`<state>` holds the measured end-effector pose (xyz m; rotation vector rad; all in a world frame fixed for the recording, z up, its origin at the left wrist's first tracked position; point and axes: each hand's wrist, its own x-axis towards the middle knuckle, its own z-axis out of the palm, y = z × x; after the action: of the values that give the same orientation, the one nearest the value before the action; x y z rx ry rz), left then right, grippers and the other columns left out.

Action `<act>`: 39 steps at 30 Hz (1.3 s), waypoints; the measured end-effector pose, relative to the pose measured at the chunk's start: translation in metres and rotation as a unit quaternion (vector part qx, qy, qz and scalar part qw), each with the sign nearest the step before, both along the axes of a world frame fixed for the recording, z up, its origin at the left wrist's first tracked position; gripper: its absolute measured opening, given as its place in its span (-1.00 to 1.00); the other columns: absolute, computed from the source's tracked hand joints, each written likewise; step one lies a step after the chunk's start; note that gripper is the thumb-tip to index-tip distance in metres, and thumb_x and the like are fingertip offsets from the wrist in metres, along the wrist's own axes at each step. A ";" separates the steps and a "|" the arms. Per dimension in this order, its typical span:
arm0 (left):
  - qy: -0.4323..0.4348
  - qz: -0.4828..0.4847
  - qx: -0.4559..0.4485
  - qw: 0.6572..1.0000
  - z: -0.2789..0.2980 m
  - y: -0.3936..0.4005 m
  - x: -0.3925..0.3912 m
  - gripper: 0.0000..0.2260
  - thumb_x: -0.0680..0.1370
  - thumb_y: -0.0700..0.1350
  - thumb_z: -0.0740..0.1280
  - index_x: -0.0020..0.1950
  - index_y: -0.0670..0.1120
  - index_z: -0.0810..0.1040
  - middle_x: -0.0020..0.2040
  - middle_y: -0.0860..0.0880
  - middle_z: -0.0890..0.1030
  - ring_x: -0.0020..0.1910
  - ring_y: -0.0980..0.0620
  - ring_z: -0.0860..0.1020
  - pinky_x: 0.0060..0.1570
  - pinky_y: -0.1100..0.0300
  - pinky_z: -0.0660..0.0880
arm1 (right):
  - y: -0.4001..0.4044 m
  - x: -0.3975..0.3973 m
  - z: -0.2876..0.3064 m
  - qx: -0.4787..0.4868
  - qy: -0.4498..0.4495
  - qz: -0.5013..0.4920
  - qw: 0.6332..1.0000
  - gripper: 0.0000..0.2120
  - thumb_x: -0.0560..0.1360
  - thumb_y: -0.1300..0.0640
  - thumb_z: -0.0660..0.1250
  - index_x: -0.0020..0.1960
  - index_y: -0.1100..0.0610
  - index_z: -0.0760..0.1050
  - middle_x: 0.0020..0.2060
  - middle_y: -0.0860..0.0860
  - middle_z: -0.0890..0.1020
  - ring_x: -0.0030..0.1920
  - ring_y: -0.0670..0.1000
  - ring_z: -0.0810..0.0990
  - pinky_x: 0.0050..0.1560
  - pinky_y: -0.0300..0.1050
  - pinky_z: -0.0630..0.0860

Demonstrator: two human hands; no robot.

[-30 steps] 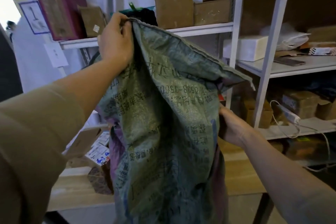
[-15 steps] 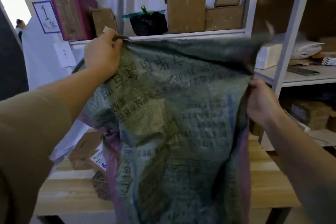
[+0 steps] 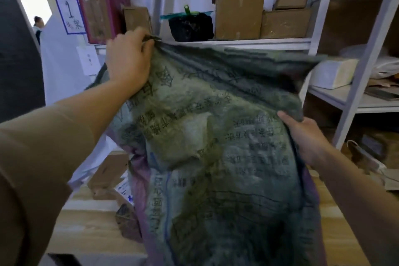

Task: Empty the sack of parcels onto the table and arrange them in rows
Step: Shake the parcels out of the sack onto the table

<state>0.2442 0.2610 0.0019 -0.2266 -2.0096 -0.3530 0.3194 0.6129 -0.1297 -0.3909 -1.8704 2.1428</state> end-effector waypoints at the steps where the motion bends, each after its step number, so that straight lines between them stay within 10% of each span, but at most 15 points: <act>1: 0.022 0.014 -0.014 1.000 0.005 -0.003 -0.001 -0.73 0.65 -0.01 0.13 0.18 -0.09 0.54 0.10 -0.15 0.62 0.08 -0.20 0.53 0.16 -0.10 0.41 | -0.002 -0.003 0.002 0.021 -0.023 0.009 0.999 -0.66 0.51 -0.04 0.44 0.18 0.14 0.57 -0.06 0.10 0.74 -0.08 0.17 0.73 0.05 0.15 0.63; 6: 0.082 0.057 -0.052 0.994 0.026 -0.023 -0.011 -0.65 0.59 -0.04 0.03 0.20 -0.16 0.48 0.10 -0.21 0.53 0.09 -0.16 0.45 0.13 -0.03 0.28 | -0.007 -0.009 0.019 -0.072 -0.027 0.035 0.996 -0.67 0.44 0.17 0.26 0.19 0.18 0.53 -0.06 0.17 0.68 -0.16 0.16 0.70 -0.30 -0.02 0.65; 12: 0.003 0.120 -0.168 0.978 0.003 -0.021 -0.049 -0.74 0.53 -0.19 0.21 0.14 -0.23 0.59 0.14 -0.22 0.50 0.18 -0.27 0.40 0.14 -0.14 0.32 | -0.023 -0.035 0.010 0.086 -0.056 -0.016 0.995 -0.51 0.26 0.03 0.39 0.16 0.15 0.59 -0.12 0.16 0.64 -0.14 0.15 0.62 -0.04 0.05 0.55; 16: -0.041 0.073 0.065 0.994 0.009 -0.030 -0.091 -0.73 0.62 -0.15 0.19 0.26 -0.09 0.57 0.26 -0.17 0.46 0.13 -0.26 0.52 0.12 -0.07 0.48 | -0.031 -0.061 0.026 0.113 -0.007 -0.086 0.990 -0.83 0.42 0.14 0.32 -0.02 0.17 0.53 -0.16 0.12 0.55 -0.16 0.12 0.53 -0.10 -0.02 0.40; 18: -0.029 -0.027 0.175 0.984 0.015 -0.023 -0.123 -0.72 0.63 -0.17 0.15 0.31 -0.13 0.50 0.31 -0.12 0.44 0.18 -0.04 0.48 0.19 0.36 0.38 | -0.036 -0.095 0.034 0.143 0.033 -0.143 0.979 -0.90 0.45 0.11 0.28 -0.11 0.14 0.48 -0.24 0.08 0.50 -0.23 0.09 0.48 -0.19 -0.01 0.36; 22: -0.140 -0.213 0.151 0.955 -0.029 0.010 -0.183 -0.56 0.59 -0.23 0.24 0.48 -0.12 0.30 0.54 -0.28 0.07 0.52 -0.18 0.17 0.40 0.44 0.07 | -0.038 -0.166 0.017 0.140 0.027 -0.183 0.973 -0.94 0.55 0.20 0.22 -0.07 0.15 0.46 -0.26 0.08 0.51 -0.38 0.02 0.49 -0.40 -0.11 0.46; 26: -0.296 -0.241 0.140 0.913 -0.131 0.018 -0.198 -0.23 0.58 -0.26 0.34 0.62 -0.03 -0.10 0.57 -0.18 -0.32 0.59 -0.08 -0.10 0.28 0.44 0.00 | -0.040 -0.201 -0.049 0.085 -0.081 0.108 0.987 -0.90 0.61 0.26 0.19 -0.04 0.19 0.47 -0.07 0.23 0.57 -0.13 0.10 0.60 0.15 -0.07 0.59; 29: -0.378 -0.168 0.107 0.904 -0.218 -0.014 -0.194 -0.32 0.56 -0.25 0.36 0.60 -0.07 0.11 0.60 -0.17 -0.18 0.58 -0.17 0.04 0.51 0.13 0.11 | -0.057 -0.191 -0.093 0.160 -0.168 0.062 0.971 -0.81 0.62 0.28 0.25 0.23 0.21 0.42 0.02 0.21 0.56 -0.11 0.12 0.56 -0.08 -0.26 0.54; 32: -0.387 -0.013 0.126 0.913 -0.281 -0.055 -0.168 -0.58 0.57 -0.08 0.34 0.41 -0.13 0.41 0.48 -0.25 0.27 0.37 -0.32 0.36 0.31 -0.15 0.38 | -0.059 -0.165 -0.128 0.358 -0.160 -0.080 0.916 -0.63 0.58 0.20 0.33 0.36 0.20 0.40 0.14 0.14 0.57 0.08 0.14 0.55 0.01 -0.10 0.46; 36: -0.471 0.216 0.226 0.825 -0.317 -0.093 -0.122 -0.43 0.55 0.16 0.28 0.40 -0.21 0.39 0.38 -0.28 0.37 0.38 -0.30 0.33 0.38 -0.13 0.25 | -0.049 -0.144 -0.155 0.494 -0.211 -0.194 0.821 -0.41 0.49 -0.04 0.37 0.43 0.18 0.32 0.36 0.23 0.39 0.37 0.30 0.35 0.35 0.21 0.27; 39: -0.511 0.215 0.246 0.795 -0.329 -0.101 -0.107 -0.47 0.55 0.23 0.25 0.36 -0.12 0.49 0.35 -0.26 0.37 0.37 -0.27 0.31 0.37 -0.13 0.19 | -0.048 -0.130 -0.156 0.471 -0.299 -0.220 0.800 -0.34 0.53 -0.16 0.27 0.45 0.25 0.28 0.41 0.27 0.35 0.43 0.32 0.28 0.42 0.24 0.17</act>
<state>0.1371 0.1596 -0.3271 0.9417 -2.8057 -0.7972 0.1897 0.5653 -0.2855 -1.1767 -2.5277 0.6287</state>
